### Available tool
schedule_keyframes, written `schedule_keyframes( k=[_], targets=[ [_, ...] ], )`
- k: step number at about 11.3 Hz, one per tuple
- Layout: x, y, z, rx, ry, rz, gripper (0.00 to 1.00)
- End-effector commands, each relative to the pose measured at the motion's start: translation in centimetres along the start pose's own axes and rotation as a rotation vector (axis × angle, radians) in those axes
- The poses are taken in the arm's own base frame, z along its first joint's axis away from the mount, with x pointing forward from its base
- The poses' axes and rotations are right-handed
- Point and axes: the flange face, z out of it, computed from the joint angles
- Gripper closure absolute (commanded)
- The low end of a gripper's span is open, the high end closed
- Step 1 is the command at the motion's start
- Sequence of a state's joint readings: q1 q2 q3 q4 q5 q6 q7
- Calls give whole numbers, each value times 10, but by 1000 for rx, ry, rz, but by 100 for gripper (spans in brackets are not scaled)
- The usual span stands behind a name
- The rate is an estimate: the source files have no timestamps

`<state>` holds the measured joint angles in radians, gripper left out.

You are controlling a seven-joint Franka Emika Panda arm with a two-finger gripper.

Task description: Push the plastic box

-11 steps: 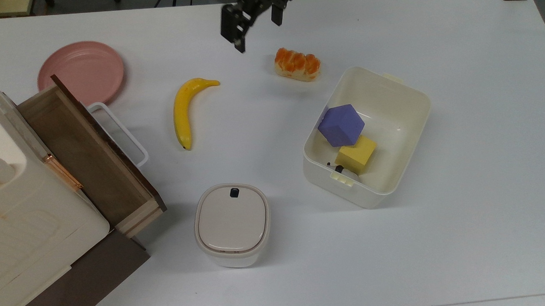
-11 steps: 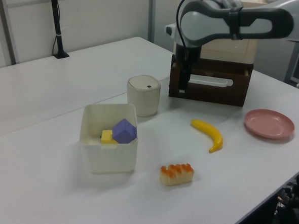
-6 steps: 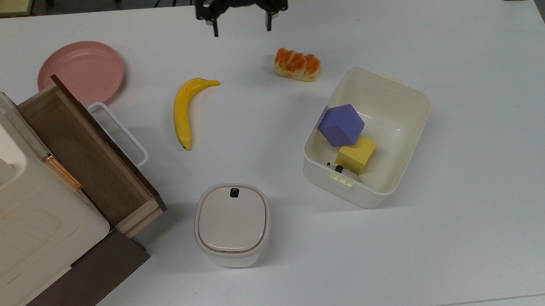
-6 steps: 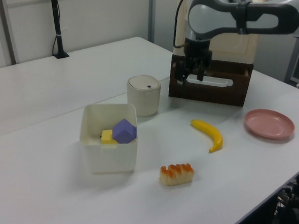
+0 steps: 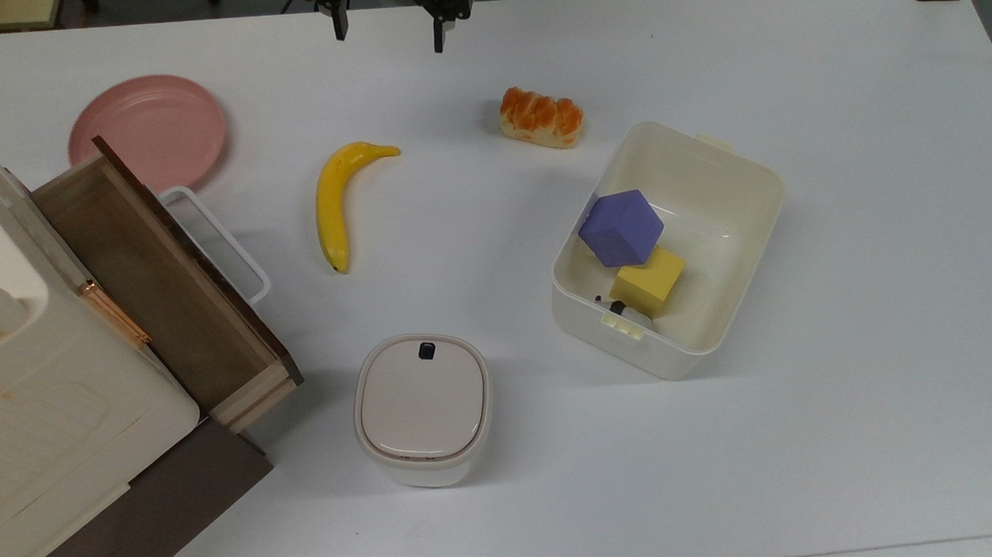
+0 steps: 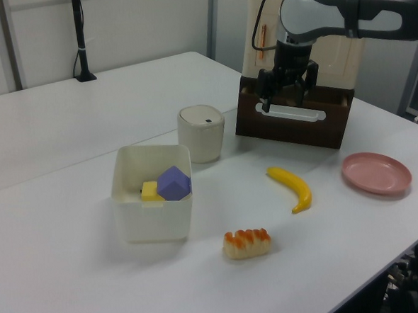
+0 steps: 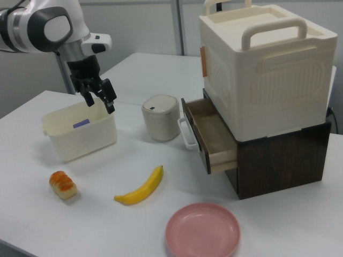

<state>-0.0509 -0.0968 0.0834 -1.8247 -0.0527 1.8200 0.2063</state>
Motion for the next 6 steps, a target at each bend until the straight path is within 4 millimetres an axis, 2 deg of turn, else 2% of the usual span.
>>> schedule_keyframes(
  k=[1,3,6],
  targets=[
    [23,-2,20,3,-36,23,0],
    [28,-4,27,14,-44,31,0],
    [30,5,25,17,-37,43,0]
  ],
)
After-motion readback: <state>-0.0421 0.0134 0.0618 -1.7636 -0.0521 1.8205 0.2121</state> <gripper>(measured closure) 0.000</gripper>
